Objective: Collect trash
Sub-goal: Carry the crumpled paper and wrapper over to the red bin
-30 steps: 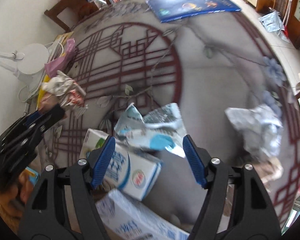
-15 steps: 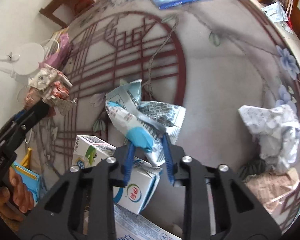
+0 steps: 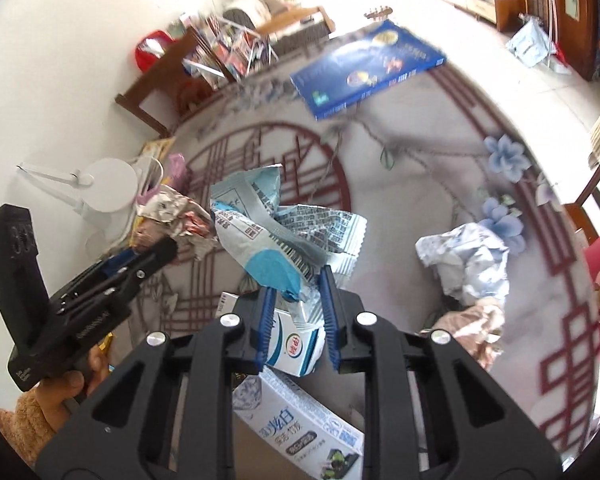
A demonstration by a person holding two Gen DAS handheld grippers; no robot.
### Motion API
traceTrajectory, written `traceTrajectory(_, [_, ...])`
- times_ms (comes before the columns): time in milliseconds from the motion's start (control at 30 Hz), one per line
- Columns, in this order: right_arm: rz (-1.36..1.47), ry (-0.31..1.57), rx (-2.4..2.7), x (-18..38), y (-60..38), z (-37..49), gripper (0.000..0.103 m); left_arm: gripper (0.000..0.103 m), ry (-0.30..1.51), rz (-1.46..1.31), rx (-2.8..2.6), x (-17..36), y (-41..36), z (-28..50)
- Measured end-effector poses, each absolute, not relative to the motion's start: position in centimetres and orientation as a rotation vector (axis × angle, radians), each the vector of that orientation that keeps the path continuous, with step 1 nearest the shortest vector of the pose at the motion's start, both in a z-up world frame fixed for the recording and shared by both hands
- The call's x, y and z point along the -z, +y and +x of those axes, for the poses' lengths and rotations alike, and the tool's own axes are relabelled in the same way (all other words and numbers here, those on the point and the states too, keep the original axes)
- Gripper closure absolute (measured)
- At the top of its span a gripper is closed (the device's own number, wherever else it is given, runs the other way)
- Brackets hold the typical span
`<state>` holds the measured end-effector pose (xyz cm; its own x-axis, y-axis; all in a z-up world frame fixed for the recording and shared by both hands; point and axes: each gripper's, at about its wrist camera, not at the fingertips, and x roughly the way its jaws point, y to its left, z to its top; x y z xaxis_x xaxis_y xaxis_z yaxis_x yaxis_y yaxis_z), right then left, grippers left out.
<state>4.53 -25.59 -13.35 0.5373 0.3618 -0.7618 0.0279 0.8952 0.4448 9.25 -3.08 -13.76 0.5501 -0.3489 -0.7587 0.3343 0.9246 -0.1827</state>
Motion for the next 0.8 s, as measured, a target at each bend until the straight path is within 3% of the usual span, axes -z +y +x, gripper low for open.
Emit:
traceTrajectory(300, [0.415,0.865,-0.162,9.3,-27.3,1.2,0.081,0.067,0.884,-0.006,0.433,12.1,-5.4,7.2])
traceTrajectory(800, [0.431,0.778,-0.044,7.4,-32.3,-2.3,0.081,0.067,0.867,0.004,0.472,10.8,-8.3,5.5])
